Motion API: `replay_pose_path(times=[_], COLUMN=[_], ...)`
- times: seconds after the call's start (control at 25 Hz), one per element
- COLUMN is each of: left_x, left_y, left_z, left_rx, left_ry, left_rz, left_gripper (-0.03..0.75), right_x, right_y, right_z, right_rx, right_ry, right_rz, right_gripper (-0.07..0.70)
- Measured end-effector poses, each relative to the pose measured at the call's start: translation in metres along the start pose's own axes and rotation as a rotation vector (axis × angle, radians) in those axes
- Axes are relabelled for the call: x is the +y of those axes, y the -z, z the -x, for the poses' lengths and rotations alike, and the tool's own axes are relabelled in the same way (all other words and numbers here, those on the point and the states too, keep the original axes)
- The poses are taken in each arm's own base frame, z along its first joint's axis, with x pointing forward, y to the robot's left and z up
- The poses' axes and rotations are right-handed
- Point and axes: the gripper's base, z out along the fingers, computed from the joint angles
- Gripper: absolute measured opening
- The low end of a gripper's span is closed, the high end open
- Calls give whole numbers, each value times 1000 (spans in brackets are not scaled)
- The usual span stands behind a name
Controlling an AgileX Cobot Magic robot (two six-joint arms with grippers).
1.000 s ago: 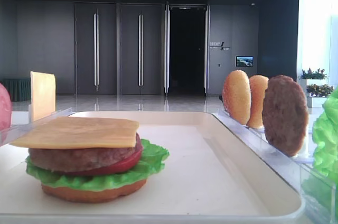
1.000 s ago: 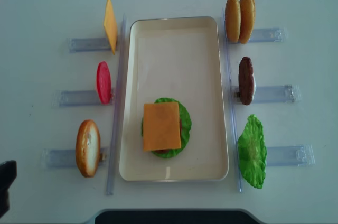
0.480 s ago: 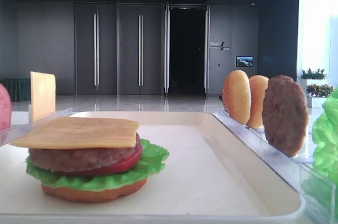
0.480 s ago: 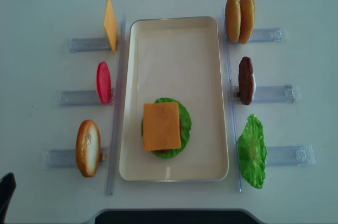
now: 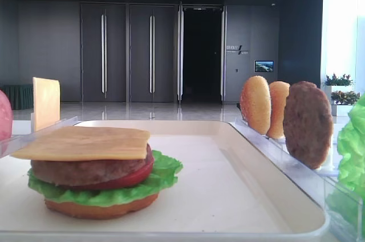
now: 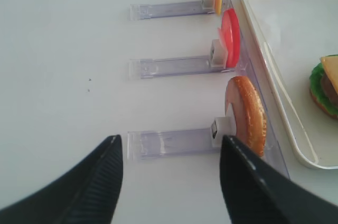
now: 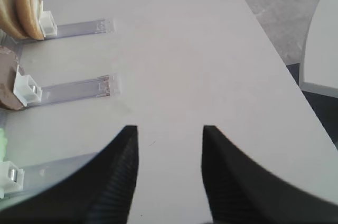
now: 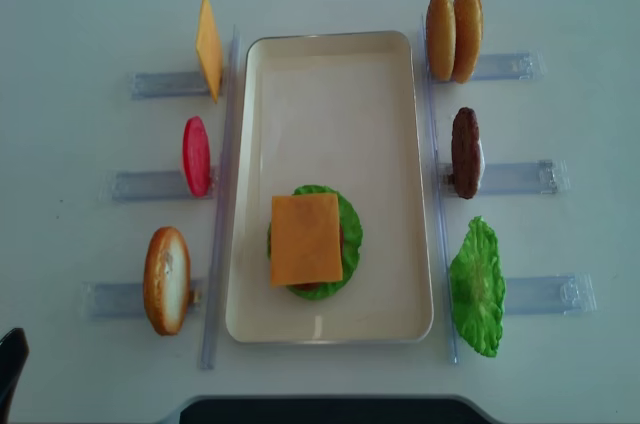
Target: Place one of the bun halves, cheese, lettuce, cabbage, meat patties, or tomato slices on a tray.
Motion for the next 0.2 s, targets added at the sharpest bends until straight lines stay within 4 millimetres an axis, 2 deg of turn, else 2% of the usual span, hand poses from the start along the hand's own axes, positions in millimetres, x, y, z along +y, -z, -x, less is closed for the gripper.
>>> replay_pose_path(times=[0.2], left_x=[0], left_y=[0], left_z=[0], left_rx=[-1], left_ry=[1], left_rz=[0], left_gripper=[450], right_x=[0], right_y=[0], right_z=[0], right_rx=[0], right_ry=[0], right_rz=[0], right_gripper=[279])
